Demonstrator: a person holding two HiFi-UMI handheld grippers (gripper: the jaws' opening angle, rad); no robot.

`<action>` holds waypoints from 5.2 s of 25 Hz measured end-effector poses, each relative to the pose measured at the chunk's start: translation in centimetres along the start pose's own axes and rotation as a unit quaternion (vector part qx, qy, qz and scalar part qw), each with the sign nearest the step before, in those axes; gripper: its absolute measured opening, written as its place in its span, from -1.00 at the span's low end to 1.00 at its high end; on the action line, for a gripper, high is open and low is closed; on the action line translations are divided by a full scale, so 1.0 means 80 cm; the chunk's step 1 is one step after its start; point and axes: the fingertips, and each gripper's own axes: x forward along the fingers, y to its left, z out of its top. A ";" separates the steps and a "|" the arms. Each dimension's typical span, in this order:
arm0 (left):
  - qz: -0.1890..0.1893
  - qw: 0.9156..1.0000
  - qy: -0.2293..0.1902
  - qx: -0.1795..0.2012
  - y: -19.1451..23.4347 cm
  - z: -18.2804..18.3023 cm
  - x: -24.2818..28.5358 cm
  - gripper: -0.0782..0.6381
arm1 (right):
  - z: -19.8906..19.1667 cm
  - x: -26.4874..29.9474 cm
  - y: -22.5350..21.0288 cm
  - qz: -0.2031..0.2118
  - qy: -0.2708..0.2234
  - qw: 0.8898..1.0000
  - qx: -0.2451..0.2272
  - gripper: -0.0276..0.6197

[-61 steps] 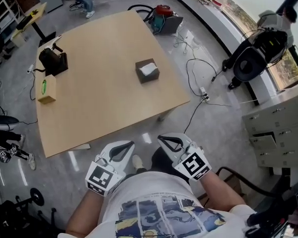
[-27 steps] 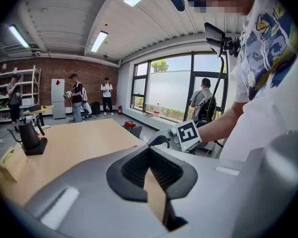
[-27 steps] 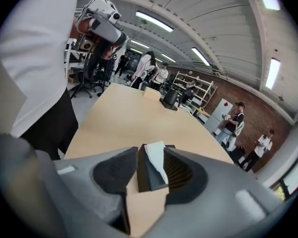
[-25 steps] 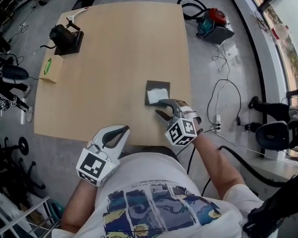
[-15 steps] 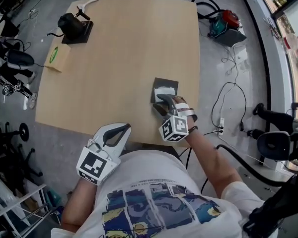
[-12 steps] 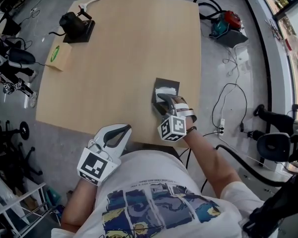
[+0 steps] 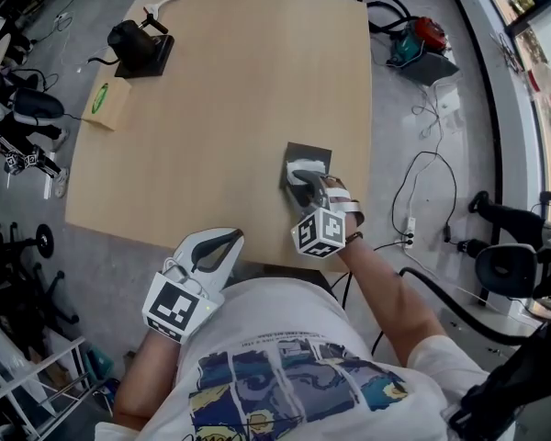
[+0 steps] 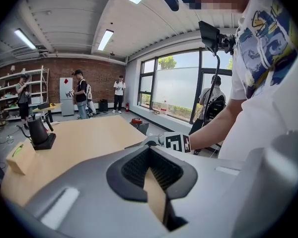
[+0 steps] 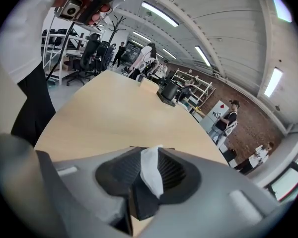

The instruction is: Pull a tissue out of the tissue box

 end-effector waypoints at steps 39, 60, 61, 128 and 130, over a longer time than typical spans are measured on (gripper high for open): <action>-0.015 0.999 -0.032 0.004 0.015 -0.004 -0.057 -0.78 | 0.018 -0.041 -0.039 -0.052 0.042 0.997 0.049 -0.91; -0.042 0.998 -0.045 0.008 0.021 -0.029 -0.122 -0.78 | 0.054 -0.099 -0.072 -0.110 0.062 0.989 0.077 -0.91; -0.043 0.998 -0.046 0.008 0.020 -0.030 -0.123 -0.78 | 0.056 -0.102 -0.072 -0.112 0.062 0.989 0.077 -0.91; -0.117 0.990 -0.068 0.035 0.011 -0.125 -0.294 -0.78 | 0.340 -0.300 0.136 -0.163 -0.028 0.976 0.139 -0.91; -0.116 0.990 -0.069 0.035 0.011 -0.124 -0.296 -0.78 | 0.344 -0.300 0.137 -0.160 -0.026 0.977 0.138 -0.91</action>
